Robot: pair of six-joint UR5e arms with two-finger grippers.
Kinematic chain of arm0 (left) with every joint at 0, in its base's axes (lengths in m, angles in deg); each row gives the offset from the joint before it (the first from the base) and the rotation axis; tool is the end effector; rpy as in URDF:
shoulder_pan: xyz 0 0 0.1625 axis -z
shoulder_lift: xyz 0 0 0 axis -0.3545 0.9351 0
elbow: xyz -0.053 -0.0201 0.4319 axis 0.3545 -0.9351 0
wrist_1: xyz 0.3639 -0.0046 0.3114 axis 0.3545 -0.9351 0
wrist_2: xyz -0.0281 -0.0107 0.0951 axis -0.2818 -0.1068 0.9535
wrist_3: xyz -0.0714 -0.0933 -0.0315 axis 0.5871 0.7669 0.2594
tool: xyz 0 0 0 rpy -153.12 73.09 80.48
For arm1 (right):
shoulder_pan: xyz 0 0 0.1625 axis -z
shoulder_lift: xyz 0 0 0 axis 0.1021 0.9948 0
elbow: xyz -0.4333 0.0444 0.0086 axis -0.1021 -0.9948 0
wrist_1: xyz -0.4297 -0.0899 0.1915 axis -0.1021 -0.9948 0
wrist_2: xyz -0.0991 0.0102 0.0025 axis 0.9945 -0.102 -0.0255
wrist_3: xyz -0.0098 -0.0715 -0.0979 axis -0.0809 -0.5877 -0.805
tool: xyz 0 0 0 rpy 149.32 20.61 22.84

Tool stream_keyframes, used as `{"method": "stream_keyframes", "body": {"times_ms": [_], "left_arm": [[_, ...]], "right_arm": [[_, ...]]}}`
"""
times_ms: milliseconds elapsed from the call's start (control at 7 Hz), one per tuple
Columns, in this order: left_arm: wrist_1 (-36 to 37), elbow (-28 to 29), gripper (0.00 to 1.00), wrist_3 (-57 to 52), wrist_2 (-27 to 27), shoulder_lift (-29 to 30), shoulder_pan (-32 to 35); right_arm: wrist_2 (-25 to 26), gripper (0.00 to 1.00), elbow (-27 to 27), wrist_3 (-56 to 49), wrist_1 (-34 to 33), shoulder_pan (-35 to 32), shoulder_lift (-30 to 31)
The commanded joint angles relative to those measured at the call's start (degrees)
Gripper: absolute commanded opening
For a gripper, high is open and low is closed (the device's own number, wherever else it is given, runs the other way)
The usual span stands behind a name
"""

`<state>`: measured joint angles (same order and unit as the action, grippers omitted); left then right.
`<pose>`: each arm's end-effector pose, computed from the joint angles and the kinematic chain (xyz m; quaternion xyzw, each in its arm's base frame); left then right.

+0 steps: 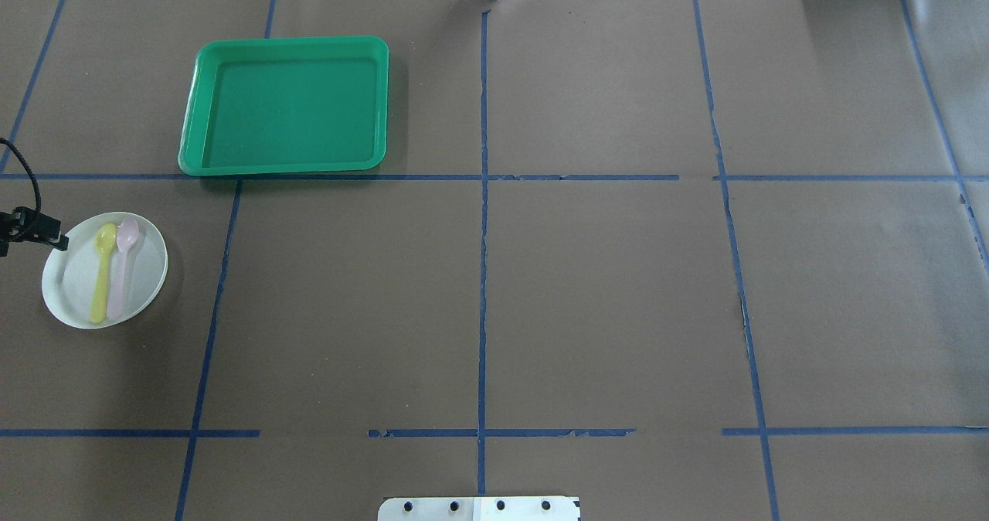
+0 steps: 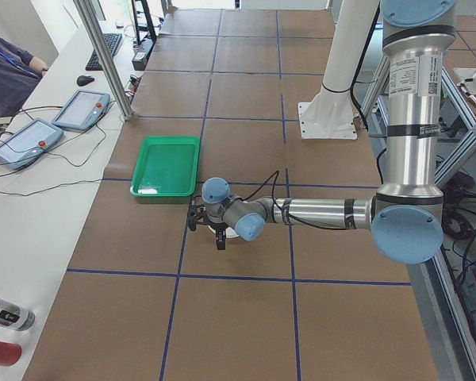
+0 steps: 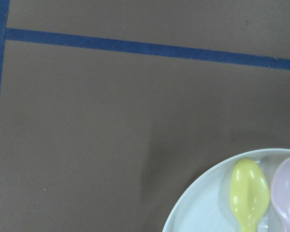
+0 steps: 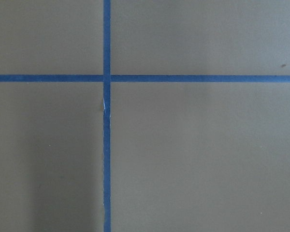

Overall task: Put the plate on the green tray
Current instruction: 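Lower the left gripper to the white plate's rim and grasp it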

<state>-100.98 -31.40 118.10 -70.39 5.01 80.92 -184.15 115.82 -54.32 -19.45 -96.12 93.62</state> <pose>0.2363 -0.5235 0.6787 -0.0077 0.4084 -0.0335 0.9122 0.0567 -0.5250 0.7061 0.0060 -0.3463 0.0126 0.9380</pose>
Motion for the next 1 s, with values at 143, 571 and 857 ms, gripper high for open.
{"method": "stream_keyframes", "body": {"times_ms": [143,571,857], "left_arm": [[-0.17,0.32,0.97,0.02,0.33,0.09,-2.15],[-0.18,0.41,0.7,-0.07,0.33,0.09,-2.32],[-0.17,0.67,0.69,0.02,0.25,0.18,-2.33]], "right_arm": [[0.0,1.0,0.03,0.0,0.0,0.0,0.0],[0.0,1.0,0.03,0.0,0.0,0.0,0.0],[0.0,1.0,0.03,0.0,0.0,0.0,0.0]]}}
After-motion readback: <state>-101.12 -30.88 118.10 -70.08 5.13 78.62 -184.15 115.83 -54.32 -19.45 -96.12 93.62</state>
